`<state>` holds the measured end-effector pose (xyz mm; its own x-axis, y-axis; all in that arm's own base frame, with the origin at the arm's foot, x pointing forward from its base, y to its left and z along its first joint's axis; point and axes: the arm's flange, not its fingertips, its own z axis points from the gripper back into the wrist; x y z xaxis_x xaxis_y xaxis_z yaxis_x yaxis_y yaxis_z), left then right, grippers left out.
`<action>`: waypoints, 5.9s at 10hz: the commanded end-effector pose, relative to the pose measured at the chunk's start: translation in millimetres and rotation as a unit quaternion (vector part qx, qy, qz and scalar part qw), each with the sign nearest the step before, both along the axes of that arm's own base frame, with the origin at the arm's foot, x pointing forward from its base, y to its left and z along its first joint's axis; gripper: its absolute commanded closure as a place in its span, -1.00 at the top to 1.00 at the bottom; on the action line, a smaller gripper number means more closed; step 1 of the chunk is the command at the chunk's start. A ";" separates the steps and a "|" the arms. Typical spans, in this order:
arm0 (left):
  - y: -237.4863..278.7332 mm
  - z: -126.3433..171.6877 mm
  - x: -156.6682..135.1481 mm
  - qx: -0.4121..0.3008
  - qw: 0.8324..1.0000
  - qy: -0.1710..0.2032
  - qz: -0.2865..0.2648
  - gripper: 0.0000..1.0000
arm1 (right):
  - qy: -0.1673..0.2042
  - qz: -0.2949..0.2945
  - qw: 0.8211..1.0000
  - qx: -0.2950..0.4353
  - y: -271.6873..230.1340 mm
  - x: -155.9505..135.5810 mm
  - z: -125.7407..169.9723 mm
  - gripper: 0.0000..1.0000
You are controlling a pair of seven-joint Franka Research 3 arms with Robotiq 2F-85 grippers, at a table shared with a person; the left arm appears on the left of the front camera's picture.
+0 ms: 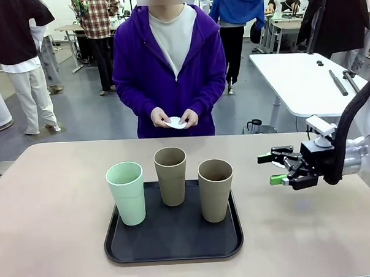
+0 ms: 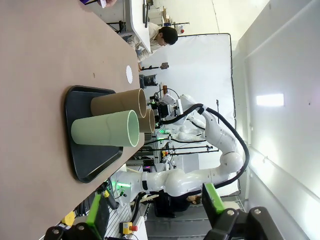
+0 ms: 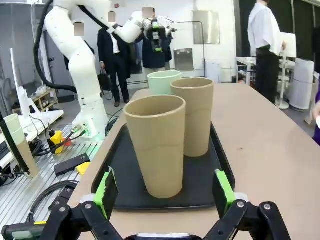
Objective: Place coasters on the table and set cups on them.
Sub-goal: Pick up one Reusable plastic cup and place it on a coaster set by the human.
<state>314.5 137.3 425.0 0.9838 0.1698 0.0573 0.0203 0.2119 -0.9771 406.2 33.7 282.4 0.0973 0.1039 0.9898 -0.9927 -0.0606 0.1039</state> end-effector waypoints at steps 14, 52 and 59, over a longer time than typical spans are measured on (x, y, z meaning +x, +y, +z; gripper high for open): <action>-0.5 1.5 0.1 -0.005 1.000 -0.005 0.003 1.00 | 0.048 0.020 0.999 -0.004 52.5 16.7 -36.2 1.00; -0.5 1.5 0.1 -0.005 1.000 -0.005 0.003 1.00 | 0.061 0.062 0.996 -0.005 136.8 -0.6 -24.5 -1.00; -0.5 1.5 0.1 -0.005 1.000 -0.005 0.003 1.00 | 0.049 -0.061 0.996 -0.045 102.9 -30.0 173.6 -1.00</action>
